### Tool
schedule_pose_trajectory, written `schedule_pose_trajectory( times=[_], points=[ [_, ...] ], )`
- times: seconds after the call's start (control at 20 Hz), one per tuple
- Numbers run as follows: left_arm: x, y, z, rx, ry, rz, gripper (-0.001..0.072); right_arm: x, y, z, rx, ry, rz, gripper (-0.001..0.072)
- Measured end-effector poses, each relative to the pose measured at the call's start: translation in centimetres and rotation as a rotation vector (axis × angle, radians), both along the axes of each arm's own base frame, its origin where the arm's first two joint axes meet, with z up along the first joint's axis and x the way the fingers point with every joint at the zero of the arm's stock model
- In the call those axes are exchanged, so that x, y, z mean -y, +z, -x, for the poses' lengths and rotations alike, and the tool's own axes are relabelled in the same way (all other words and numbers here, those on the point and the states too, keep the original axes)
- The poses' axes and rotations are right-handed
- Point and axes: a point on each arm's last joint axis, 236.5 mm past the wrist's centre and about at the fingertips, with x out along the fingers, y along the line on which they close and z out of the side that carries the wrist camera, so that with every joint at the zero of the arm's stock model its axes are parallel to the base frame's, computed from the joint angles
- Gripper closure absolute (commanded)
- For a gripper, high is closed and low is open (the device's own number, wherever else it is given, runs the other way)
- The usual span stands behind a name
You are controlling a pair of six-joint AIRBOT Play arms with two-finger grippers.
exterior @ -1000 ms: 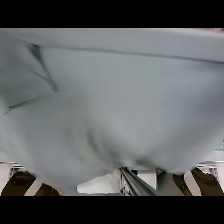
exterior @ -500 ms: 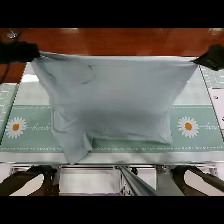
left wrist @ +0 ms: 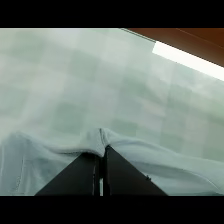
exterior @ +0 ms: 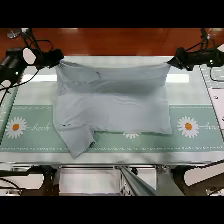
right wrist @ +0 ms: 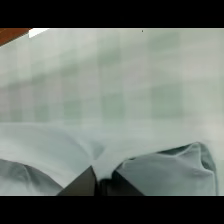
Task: Fold the shirts.
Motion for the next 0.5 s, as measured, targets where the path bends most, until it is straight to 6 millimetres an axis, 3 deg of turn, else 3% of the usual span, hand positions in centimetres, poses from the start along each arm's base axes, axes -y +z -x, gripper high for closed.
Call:
schedule_pose_trajectory(
  times=[0.2, 0.35, 0.5],
  points=[
    [-0.3, -1.1, 1.2, -0.084, -0.07, -0.035, 0.0685, 0.0, -1.2, 0.7, -0.06, 0.037, -0.029, 0.0682],
    [-1.0, -2.7, 4.1, -0.215, -0.187, -0.108, 0.0685, 0.6, -2.5, 3.6, -0.156, 0.12, -0.006, 0.0682],
    [-1.5, -5.4, 7.6, -0.385, -0.281, -0.132, 0.0685, 1.4, -5.0, 7.2, -0.291, 0.202, 0.071, 0.0682]
  ],
)
